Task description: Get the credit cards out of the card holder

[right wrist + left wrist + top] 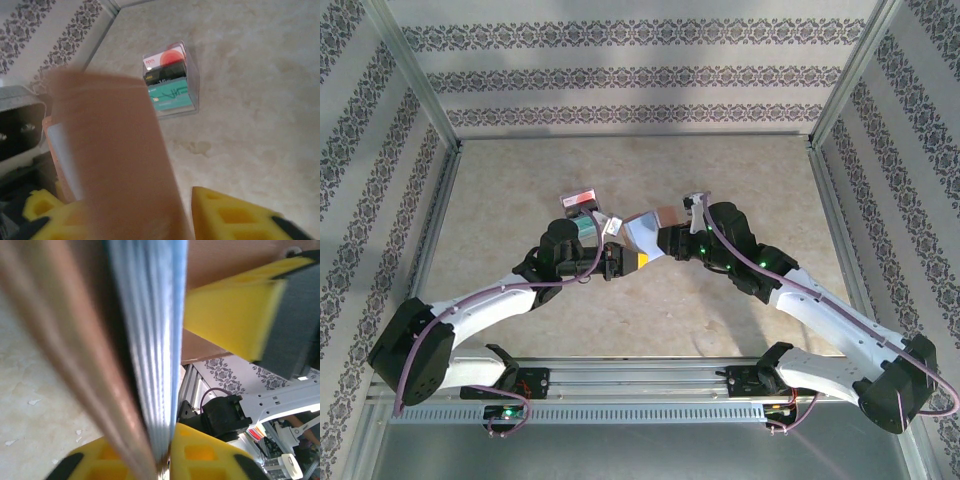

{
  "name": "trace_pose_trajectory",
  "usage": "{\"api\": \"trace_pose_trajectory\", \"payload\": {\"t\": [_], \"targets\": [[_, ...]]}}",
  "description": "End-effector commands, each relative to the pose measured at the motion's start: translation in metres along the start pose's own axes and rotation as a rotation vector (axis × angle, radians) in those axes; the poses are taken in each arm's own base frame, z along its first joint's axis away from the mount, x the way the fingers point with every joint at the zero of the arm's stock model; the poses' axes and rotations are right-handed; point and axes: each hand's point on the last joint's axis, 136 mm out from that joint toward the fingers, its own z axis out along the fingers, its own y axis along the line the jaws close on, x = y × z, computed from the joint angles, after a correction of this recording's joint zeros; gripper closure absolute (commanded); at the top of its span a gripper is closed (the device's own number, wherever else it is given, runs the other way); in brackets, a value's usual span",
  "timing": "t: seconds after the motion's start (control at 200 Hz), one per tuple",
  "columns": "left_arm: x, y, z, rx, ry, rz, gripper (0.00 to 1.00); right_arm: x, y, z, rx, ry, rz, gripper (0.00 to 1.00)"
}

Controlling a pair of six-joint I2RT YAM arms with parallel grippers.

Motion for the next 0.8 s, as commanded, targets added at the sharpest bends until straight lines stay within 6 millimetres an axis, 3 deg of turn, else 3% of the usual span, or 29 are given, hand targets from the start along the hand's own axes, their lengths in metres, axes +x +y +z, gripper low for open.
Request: {"api": "trace_pose_trajectory", "payload": {"t": [0.0, 0.09, 0.275, 0.42, 0.605, 0.799], "targets": [[-0.019, -0.034, -0.004, 0.08, -0.043, 0.093, 0.72, -0.003, 0.002, 0.0, -0.027, -0.021, 0.011, 0.87], [-0.022, -0.036, -0.007, 0.08, -0.064, 0.104, 0.66, -0.002, -0.003, -0.001, -0.025, -0.029, 0.03, 0.95], [-0.028, -0.041, -0.016, 0.067, -0.111, 0.136, 0.64, -0.002, -0.011, -0.003, -0.027, -0.05, 0.073, 0.98], [-0.029, -0.033, -0.016, 0.021, -0.115, 0.131, 0.59, -0.003, -0.001, -0.004, -0.102, -0.06, 0.084, 1.0], [-0.03, -0.025, -0.008, 0.018, -0.111, 0.104, 0.62, -0.004, 0.015, -0.005, -0.192, -0.067, 0.075, 1.0], [-0.037, -0.029, -0.011, 0.02, -0.135, 0.123, 0.65, -0.002, 0.01, -0.006, -0.171, -0.066, 0.073, 1.0]]}}
